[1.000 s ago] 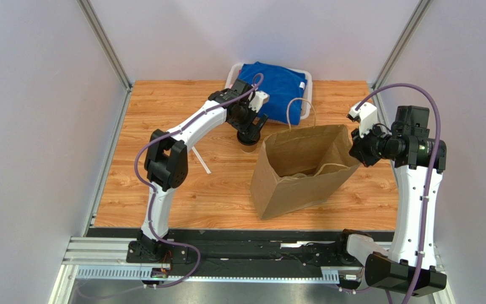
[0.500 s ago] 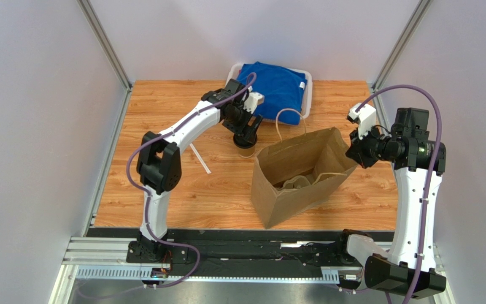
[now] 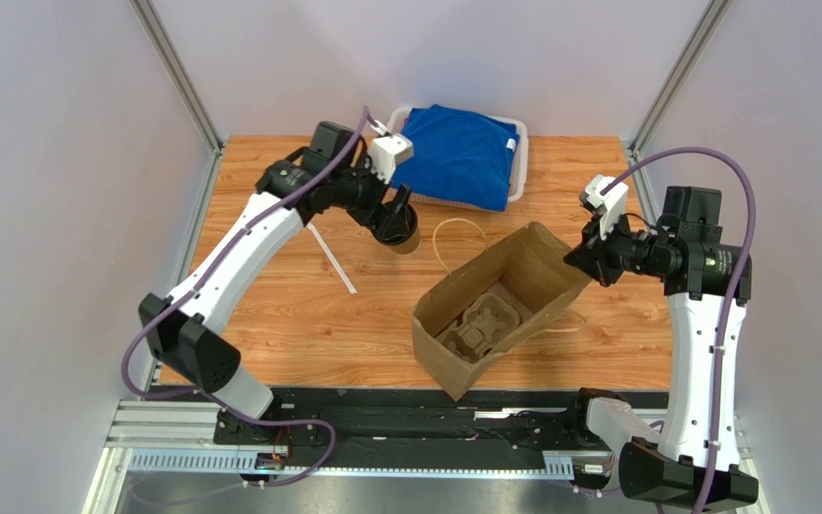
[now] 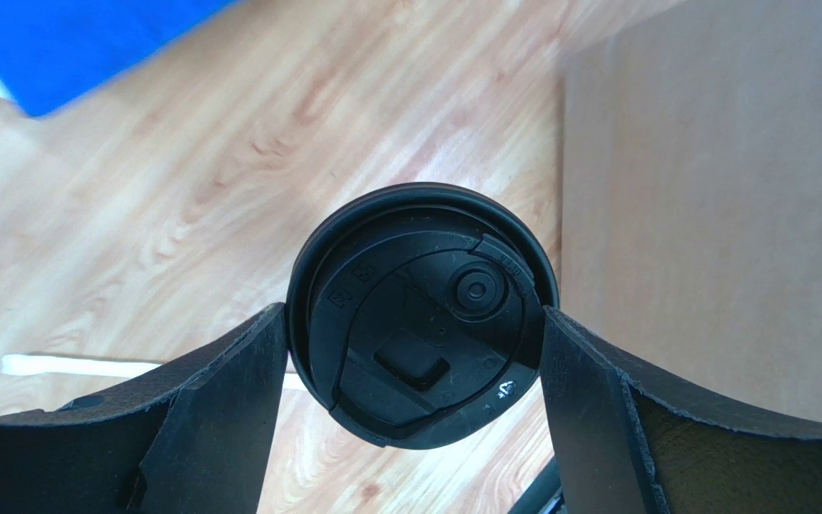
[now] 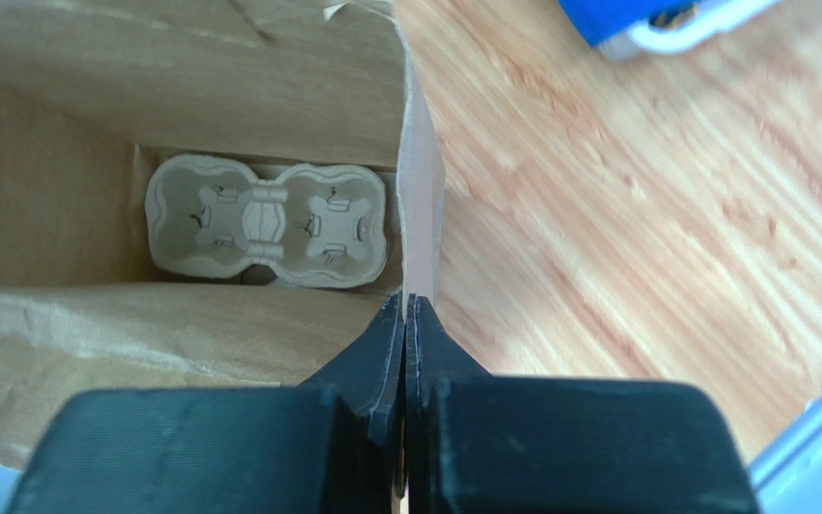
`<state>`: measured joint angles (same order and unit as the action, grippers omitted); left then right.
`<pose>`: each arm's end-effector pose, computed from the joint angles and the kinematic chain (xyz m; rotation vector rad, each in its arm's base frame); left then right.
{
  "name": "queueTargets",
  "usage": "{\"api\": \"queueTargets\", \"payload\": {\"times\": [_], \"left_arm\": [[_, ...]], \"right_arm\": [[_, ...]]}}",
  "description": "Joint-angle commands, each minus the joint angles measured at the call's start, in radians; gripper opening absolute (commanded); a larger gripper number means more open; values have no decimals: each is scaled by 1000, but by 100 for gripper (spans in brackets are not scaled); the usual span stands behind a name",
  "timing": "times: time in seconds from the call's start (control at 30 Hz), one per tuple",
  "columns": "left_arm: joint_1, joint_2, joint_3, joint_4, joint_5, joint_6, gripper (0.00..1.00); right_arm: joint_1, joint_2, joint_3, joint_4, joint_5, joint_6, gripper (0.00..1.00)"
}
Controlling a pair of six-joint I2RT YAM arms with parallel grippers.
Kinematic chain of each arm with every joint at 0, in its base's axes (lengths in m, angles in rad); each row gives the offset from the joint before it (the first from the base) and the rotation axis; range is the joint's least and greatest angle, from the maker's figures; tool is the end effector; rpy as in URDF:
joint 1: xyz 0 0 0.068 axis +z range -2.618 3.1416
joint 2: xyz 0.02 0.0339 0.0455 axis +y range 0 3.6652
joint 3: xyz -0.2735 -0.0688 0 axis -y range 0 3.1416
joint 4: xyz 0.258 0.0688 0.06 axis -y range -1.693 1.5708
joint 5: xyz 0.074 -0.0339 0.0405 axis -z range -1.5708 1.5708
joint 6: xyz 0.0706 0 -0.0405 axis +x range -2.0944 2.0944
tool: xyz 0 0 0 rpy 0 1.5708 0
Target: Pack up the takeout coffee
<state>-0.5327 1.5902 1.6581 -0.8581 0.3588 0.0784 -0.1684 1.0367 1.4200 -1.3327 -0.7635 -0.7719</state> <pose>0.3124 -0.2129 0.3648 0.8863 2.2190 -0.6418 0.1762 0.0196 0.3994 -0.9335 2.0357 0.4718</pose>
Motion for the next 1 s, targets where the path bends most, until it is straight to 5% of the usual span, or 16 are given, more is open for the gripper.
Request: {"api": "queueTargets", "payload": {"times": [0.0,0.27,0.53,0.97], "left_arm": [[30,-114,100,-62,86,79,51],[30,-242,275,-88,107,130,48],[17,-263,436,-119,204,130,48],[-450,-167,718,-363,76,374,47]], "right_arm": [[29,-30,10,98,-108,19,0],[85,-43,72,148,-171,54,0],[280,-53,102,171,16,147,0],[517,-7,135,210,326,318,0]]}}
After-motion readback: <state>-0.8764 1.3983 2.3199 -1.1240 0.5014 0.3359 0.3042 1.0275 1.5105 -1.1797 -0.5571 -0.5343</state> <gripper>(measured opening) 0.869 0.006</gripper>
